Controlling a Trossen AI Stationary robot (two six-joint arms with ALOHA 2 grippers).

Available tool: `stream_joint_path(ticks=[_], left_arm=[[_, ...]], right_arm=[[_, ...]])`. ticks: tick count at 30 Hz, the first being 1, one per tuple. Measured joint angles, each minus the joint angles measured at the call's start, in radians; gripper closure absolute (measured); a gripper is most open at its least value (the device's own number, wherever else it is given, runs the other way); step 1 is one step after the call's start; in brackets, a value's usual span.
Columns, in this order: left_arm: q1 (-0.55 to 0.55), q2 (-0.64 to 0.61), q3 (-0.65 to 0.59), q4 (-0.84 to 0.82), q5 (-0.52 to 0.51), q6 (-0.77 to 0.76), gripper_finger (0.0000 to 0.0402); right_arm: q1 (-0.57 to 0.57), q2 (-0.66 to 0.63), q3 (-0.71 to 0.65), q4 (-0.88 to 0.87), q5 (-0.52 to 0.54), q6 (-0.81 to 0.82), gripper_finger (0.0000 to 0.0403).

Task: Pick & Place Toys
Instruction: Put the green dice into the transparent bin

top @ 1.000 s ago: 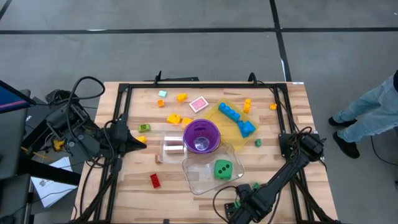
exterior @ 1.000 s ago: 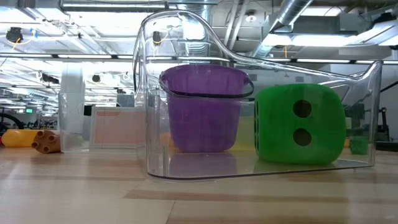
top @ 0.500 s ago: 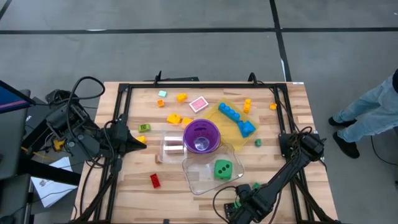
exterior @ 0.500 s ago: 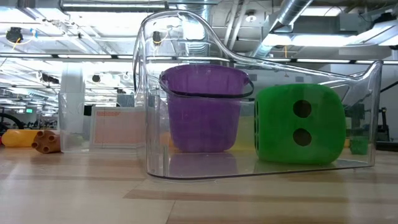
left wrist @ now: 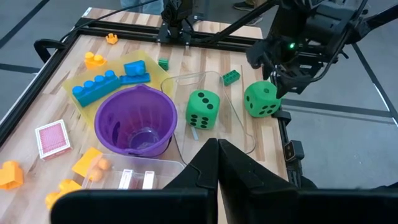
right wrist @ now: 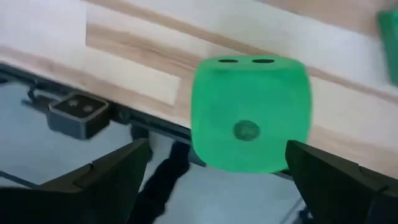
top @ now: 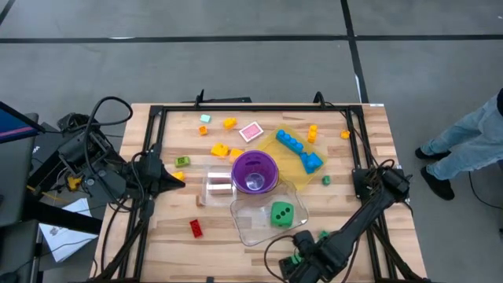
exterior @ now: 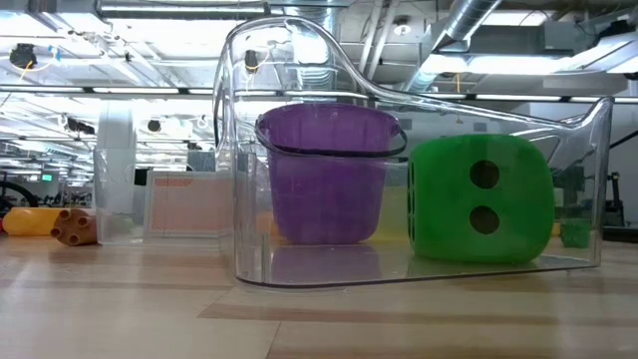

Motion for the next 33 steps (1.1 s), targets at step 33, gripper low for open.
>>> stream_joint_path(ticks=[33], left_arm=[[0.0,0.0,0.0,0.03,0.0,-0.026,0.0402]], right_arm=[[0.057,0.004,0.041,-0.002,0.129,-1.32,0.0032]])
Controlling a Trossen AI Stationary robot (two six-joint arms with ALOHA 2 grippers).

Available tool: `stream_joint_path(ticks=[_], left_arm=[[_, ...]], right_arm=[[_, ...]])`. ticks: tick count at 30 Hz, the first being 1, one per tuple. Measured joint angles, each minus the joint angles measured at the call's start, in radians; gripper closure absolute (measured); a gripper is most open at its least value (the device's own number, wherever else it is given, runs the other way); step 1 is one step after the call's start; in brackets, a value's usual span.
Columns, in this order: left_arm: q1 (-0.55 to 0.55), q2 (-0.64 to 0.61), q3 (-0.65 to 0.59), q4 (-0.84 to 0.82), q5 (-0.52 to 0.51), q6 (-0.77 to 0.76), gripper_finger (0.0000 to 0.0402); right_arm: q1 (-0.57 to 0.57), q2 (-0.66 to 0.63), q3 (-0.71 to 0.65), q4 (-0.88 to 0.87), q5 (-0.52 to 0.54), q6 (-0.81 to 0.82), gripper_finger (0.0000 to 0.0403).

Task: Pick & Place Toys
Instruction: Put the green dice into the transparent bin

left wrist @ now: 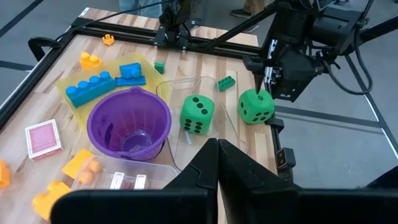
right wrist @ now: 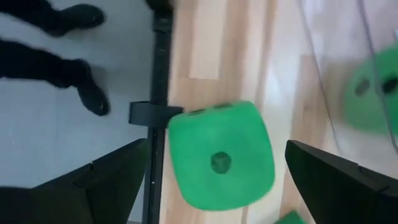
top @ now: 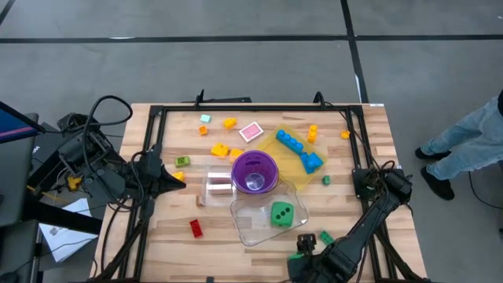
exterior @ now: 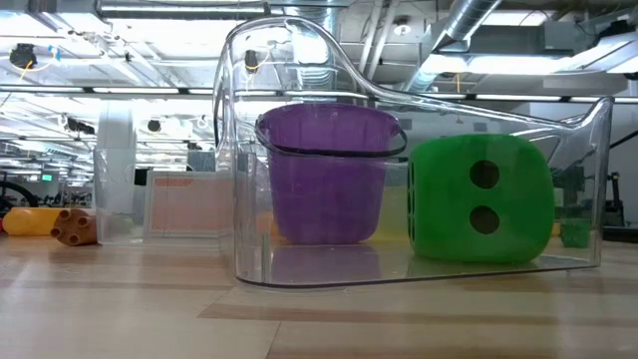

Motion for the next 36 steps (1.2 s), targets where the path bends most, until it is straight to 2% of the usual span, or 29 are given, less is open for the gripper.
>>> stream_joint_path(ticks=[6,11,25,36], left_arm=[[0.0,0.0,0.0,-0.001,-0.023,0.004,0.0402],[0.0,0.0,0.0,0.0,-0.023,0.005,0.0402],[0.0,0.004,0.0,0.009,-0.029,0.002,0.0402],[0.0,0.018,0.0,0.019,-0.039,0.005,0.0402]], right_arm=[[0.012,0.0,0.0,-0.041,-0.006,0.223,0.0018],[0.028,0.0,0.0,-0.041,-0.005,0.327,0.0006],[0.071,0.0,0.0,-0.025,0.125,0.054,0.0003],[0.104,0.0,-0.117,0.112,0.137,0.015,0.0003]])
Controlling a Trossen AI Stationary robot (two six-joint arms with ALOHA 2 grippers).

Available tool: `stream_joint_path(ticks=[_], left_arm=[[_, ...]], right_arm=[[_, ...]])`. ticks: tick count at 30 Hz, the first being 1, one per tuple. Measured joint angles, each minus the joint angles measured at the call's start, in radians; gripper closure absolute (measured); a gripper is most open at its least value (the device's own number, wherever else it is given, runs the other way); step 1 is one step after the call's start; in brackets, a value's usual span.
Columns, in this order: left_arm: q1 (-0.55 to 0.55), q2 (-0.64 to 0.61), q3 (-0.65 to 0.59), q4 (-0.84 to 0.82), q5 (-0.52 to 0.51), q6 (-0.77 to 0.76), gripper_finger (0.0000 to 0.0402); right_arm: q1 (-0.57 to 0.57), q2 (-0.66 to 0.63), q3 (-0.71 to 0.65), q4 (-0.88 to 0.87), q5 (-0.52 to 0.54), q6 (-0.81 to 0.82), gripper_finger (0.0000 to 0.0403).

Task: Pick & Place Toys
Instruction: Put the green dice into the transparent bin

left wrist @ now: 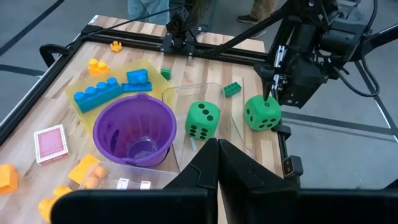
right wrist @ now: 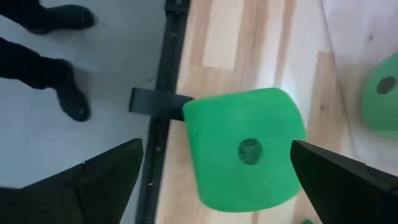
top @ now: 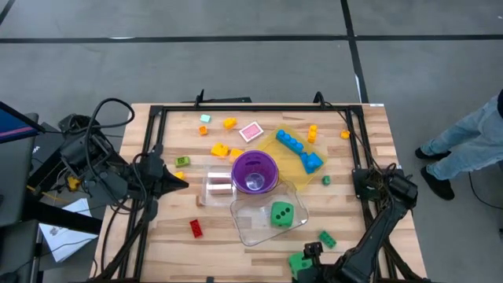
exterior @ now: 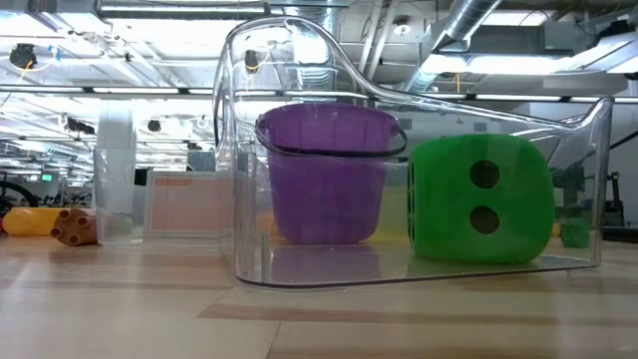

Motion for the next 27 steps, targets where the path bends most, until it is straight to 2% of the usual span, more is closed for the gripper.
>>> stream_joint_path(ticks=[4,11,27], left_arm=[[0.0,0.004,0.0,0.007,0.0,-0.002,0.0402],[0.0,0.004,0.0,0.022,0.0,-0.004,0.0402],[0.0,0.004,0.0,0.022,-0.001,-0.005,0.0402]], right_arm=[[-0.001,0.0,-0.013,-0.005,0.039,-0.021,0.0003],[0.0,0.0,-0.056,0.035,0.045,-0.076,0.0003],[-0.003,0.0,-0.08,0.055,0.078,-0.08,0.0003]])
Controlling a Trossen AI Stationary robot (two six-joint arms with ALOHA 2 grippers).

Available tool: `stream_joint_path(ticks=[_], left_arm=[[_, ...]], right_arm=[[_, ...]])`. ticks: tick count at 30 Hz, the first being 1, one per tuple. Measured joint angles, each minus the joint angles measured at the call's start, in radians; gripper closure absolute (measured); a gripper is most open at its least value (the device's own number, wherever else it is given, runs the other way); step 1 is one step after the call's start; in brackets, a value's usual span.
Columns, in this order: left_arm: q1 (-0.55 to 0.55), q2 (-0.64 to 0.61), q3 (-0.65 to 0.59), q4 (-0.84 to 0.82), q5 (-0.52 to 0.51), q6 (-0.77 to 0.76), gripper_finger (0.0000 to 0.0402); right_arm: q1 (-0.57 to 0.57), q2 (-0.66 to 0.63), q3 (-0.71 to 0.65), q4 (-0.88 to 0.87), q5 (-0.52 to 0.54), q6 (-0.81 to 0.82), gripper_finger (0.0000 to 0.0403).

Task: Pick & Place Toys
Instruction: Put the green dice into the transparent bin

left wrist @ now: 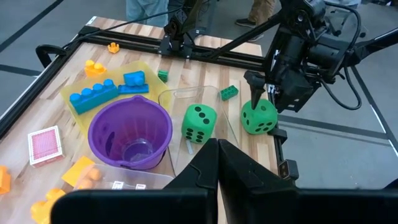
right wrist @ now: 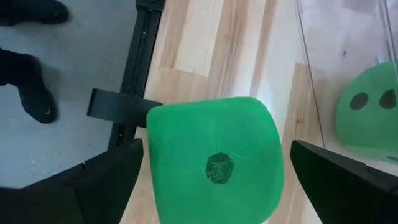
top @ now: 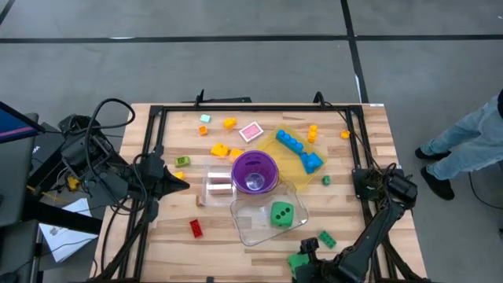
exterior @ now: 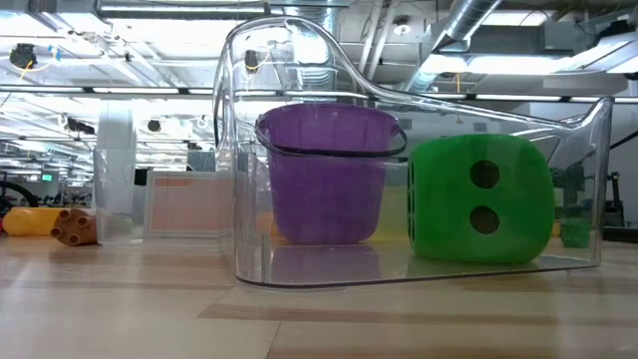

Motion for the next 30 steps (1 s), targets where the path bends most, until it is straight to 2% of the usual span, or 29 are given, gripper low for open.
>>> stream_joint_path(ticks=[11,30], left_arm=[[0.0,0.0,0.0,0.004,0.0,0.0,0.0402],[0.0,0.0,0.0,0.031,0.0,-0.001,0.0402]], right_arm=[[-0.001,-0.001,-0.045,0.082,-0.029,-0.026,0.0003],[0.001,-0.016,-0.046,-0.02,-0.038,-0.025,0.0003]])
